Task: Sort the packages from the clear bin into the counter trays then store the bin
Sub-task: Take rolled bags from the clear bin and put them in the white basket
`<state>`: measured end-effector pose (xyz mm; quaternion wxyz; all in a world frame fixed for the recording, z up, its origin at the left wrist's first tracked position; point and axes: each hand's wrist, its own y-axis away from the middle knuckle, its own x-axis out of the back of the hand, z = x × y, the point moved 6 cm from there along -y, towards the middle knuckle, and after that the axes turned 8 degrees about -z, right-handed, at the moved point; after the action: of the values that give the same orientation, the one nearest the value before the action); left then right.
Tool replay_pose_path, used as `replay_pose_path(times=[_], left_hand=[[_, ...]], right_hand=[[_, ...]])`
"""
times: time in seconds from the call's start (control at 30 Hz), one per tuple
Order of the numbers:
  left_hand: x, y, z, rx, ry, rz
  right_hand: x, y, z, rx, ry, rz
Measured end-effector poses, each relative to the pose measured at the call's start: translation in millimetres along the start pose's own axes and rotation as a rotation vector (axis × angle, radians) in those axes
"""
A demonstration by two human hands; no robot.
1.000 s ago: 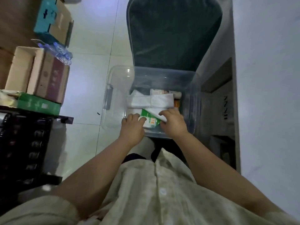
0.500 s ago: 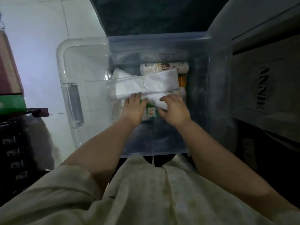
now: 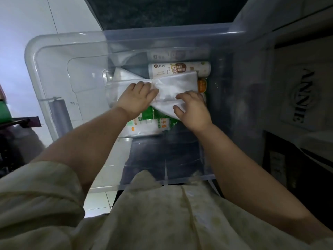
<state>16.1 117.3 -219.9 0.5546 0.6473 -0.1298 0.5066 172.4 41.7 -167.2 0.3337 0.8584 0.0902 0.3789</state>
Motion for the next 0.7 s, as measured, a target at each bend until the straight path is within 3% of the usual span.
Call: replay_pose_path(times=[0.1, 0.17, 0.27, 0.7], left_hand=[[4.1, 4.2, -1.3, 0.066, 0.124, 0.009], [-4.6, 2.3, 6.3, 0.088, 0.128, -0.060], [-10.0, -2.7, 8.9, 0.102, 0.131, -0.032], [-2.4, 19.6, 8.6, -0.161, 0.086, 0.200]], right_hand=[[6.4, 1.2, -1.9, 0.020, 0.011, 0.001], [3.8, -0.4, 0.1, 0.022, 0.020, -0.016], [-5.3, -5.2, 6.9, 0.016, 0.025, -0.039], [-4.4, 4.8, -7.0, 0.074, -0.020, 0.031]])
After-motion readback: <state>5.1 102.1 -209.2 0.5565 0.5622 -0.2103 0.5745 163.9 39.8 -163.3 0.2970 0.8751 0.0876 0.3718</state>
